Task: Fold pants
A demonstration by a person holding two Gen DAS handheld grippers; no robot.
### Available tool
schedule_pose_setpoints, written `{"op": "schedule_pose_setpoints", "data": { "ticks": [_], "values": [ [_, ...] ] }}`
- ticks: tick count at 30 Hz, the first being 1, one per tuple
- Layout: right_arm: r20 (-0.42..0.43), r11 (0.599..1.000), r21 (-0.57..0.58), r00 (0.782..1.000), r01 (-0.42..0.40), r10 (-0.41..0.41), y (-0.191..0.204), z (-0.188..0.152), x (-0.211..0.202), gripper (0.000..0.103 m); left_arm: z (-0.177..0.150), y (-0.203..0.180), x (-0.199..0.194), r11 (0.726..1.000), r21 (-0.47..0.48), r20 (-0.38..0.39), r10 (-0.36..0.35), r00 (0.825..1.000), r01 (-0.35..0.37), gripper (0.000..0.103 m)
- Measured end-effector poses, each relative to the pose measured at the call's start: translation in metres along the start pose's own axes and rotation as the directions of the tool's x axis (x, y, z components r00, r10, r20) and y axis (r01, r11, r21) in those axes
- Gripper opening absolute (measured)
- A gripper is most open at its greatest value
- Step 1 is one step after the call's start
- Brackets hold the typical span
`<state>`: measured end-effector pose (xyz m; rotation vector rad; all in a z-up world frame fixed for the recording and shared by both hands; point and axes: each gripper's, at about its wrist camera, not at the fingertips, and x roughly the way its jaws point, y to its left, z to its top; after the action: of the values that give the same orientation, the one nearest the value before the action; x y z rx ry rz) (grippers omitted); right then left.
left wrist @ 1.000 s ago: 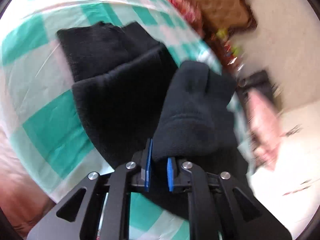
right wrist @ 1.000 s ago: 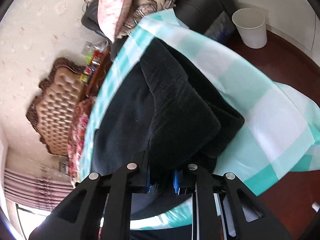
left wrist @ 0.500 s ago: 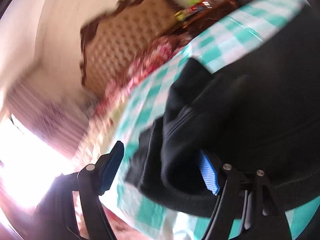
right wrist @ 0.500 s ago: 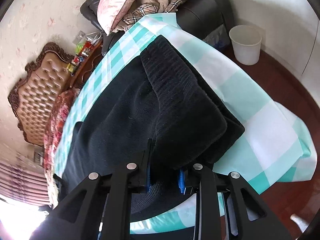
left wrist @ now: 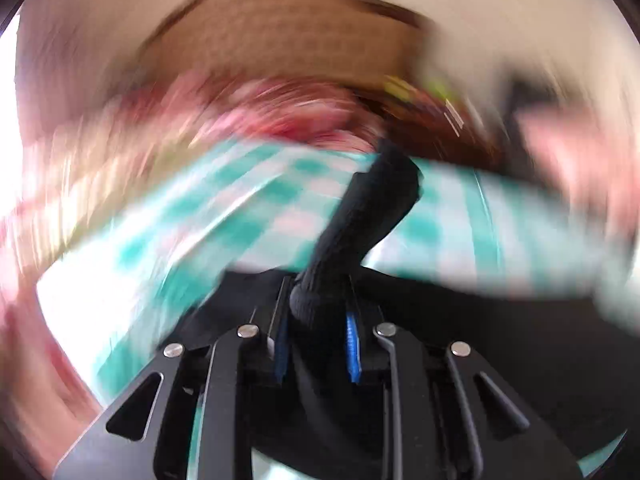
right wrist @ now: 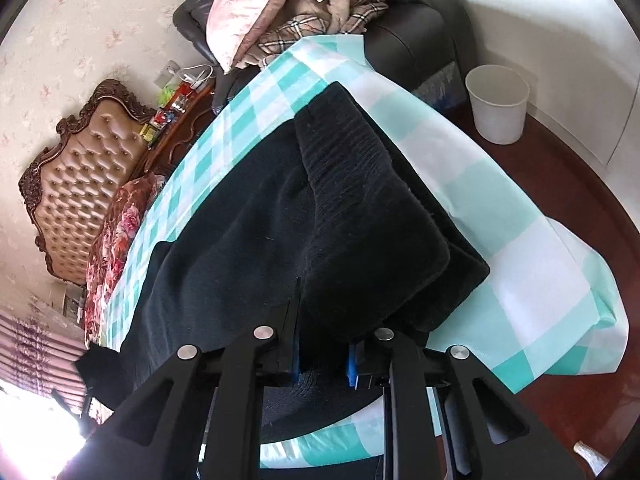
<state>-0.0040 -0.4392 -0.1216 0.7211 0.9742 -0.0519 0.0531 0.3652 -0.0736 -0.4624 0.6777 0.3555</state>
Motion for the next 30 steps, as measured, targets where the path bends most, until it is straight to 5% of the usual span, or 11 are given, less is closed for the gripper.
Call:
{"op": "schedule_pose_setpoints", "data": {
  "ticks": [1,3,6,9,11,13,19,22,25,27,30],
  "values": [
    [-0.002,1.000,0.004,1.000,0.003,-0.003,0.000,0.000,0.001,0.018,-0.002,0.041,0.004,0.981,-0.180,-0.041,-0.075,0.996,0.066,0.019],
    [-0.006,1.000,0.013,1.000,0.005,-0.005,-0.002,-0.001,0.003,0.018,-0.023,0.104,0.033,0.877,-0.449,-0.134,-0.255,0.958,0.171,0.019],
    [-0.018,1.000,0.027,1.000,0.003,-0.003,-0.005,0.001,0.005,0.018,-0.046,0.117,0.047,0.856,-0.482,-0.148,-0.288,0.946,0.185,0.029],
    [-0.031,1.000,0.011,0.999,0.007,-0.007,0.000,0.004,0.003,0.025,-0.047,0.124,0.052,0.801,-0.546,-0.095,-0.349,0.932,0.244,0.048],
    [-0.028,1.000,0.013,1.000,0.000,0.000,0.000,0.005,0.004,0.024,-0.041,0.120,0.054,0.809,-0.535,-0.098,-0.347,0.933,0.244,0.042],
    [-0.025,1.000,0.018,1.000,0.000,0.001,0.001,0.007,0.005,0.018,-0.033,0.116,0.056,0.832,-0.515,-0.124,-0.311,0.942,0.206,0.017],
    [0.045,0.992,-0.039,0.991,-0.121,0.123,0.027,0.021,-0.050,0.014,0.003,0.101,0.021,0.831,-0.471,-0.045,-0.357,0.933,0.296,0.015],
    [0.047,0.995,-0.050,0.995,-0.083,0.086,0.021,0.016,-0.054,0.014,-0.006,0.105,0.013,0.847,-0.464,-0.064,-0.325,0.944,0.260,0.015],
    [-0.051,0.999,0.025,0.998,-0.027,0.028,-0.010,0.004,-0.016,0.014,-0.038,0.126,0.039,0.819,-0.540,-0.152,-0.318,0.936,0.191,0.015],
    [-0.074,0.999,0.038,0.997,0.001,0.002,-0.019,-0.003,-0.005,0.014,-0.052,0.138,0.045,0.790,-0.581,-0.143,-0.337,0.930,0.197,0.015],
    [-0.050,0.999,0.025,0.998,-0.033,0.034,-0.013,-0.001,-0.016,0.014,-0.041,0.136,0.035,0.806,-0.556,-0.114,-0.316,0.942,0.203,0.005]
  ]
}}
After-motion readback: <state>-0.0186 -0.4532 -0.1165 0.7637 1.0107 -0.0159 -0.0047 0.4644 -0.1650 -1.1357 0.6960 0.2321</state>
